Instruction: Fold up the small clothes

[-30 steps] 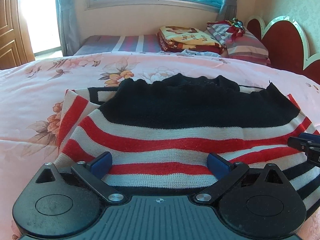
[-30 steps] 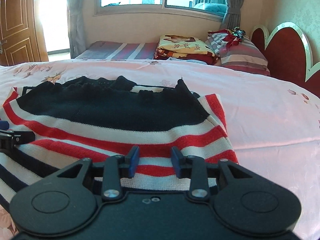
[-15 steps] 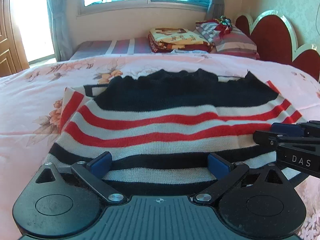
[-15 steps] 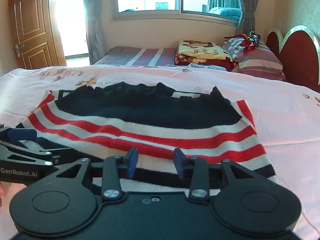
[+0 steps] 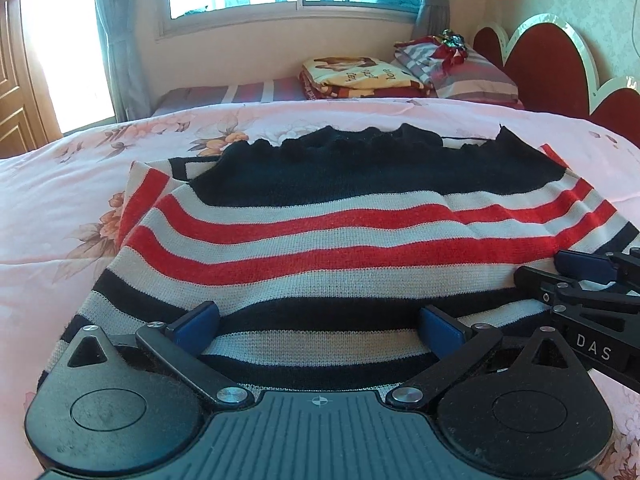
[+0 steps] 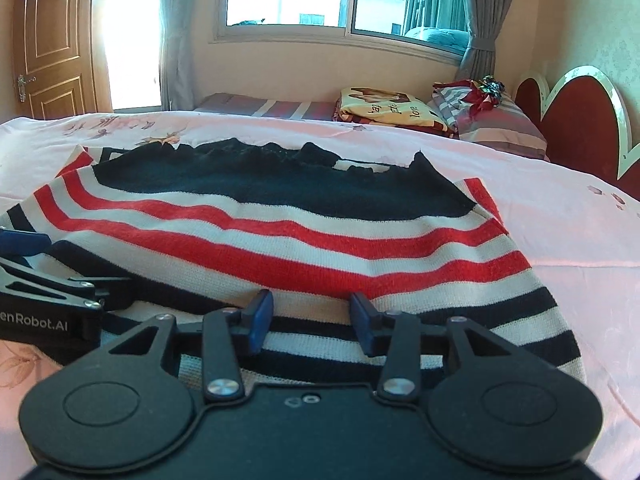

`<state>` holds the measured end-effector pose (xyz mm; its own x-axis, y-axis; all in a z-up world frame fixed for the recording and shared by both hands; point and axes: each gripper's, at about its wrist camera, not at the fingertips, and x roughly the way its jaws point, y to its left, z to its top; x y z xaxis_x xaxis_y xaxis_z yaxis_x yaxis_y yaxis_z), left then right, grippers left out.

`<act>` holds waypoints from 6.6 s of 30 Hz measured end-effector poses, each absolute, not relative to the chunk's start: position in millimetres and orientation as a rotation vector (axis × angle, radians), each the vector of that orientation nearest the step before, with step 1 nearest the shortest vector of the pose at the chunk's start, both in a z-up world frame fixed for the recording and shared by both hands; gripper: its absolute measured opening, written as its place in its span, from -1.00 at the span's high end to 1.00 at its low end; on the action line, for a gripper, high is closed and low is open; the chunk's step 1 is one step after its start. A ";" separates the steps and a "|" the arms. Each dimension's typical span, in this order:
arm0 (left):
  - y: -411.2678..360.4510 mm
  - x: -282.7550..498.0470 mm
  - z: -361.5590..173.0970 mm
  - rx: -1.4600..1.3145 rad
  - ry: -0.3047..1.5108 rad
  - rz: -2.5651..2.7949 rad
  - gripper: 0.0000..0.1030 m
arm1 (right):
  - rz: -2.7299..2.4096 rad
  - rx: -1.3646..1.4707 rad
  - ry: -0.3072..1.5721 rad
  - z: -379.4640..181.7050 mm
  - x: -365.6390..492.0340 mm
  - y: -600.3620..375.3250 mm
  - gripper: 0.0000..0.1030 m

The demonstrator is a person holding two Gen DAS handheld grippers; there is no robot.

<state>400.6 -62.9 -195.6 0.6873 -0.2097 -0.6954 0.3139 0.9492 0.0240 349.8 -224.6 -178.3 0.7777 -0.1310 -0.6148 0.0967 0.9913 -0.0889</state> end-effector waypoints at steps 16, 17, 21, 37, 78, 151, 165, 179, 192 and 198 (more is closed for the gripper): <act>-64.9 398.1 -195.4 0.165 0.746 -0.298 -1.00 | -0.182 -0.033 0.722 -175.7 357.2 -217.4 0.18; -64.9 397.6 -195.5 0.165 0.743 -0.298 -1.00 | -0.179 -0.035 0.720 -175.9 357.0 -217.7 0.18; -65.3 397.0 -195.1 0.167 0.744 -0.292 -1.00 | -0.148 -0.034 0.702 -177.2 352.4 -221.5 0.17; -31.1 359.0 -186.4 0.245 0.709 -0.277 -1.00 | 0.007 -0.085 0.744 -157.5 322.9 -214.4 -0.01; 40.5 368.5 -179.8 -0.185 0.900 -0.119 -1.00 | -0.011 -0.013 0.688 -132.0 349.0 -222.7 -0.32; -124.8 383.5 -115.8 -0.077 0.646 -0.656 -0.77 | -0.145 0.640 0.599 -108.1 251.7 -406.5 -0.42; -138.6 387.1 -180.4 0.006 0.782 -0.626 -0.77 | -0.127 0.672 0.694 -120.9 285.4 -373.3 0.25; -139.8 389.7 -185.8 -0.016 0.800 -0.632 -0.77 | -0.092 0.471 0.784 -125.4 283.0 -363.8 0.56; -130.8 394.8 -172.7 -0.096 0.858 -0.652 -0.77 | -0.197 0.359 0.797 -149.3 274.8 -375.1 0.48; -129.8 415.0 -143.6 -0.121 0.785 -0.622 -0.77 | -0.171 0.419 0.656 -110.0 276.8 -378.4 0.10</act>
<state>415.0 -129.8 -143.6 0.5400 -0.5651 -0.6238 0.4779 0.8159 -0.3254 276.8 -378.4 -110.0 0.7823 -0.0230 -0.6225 0.2838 0.9027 0.3233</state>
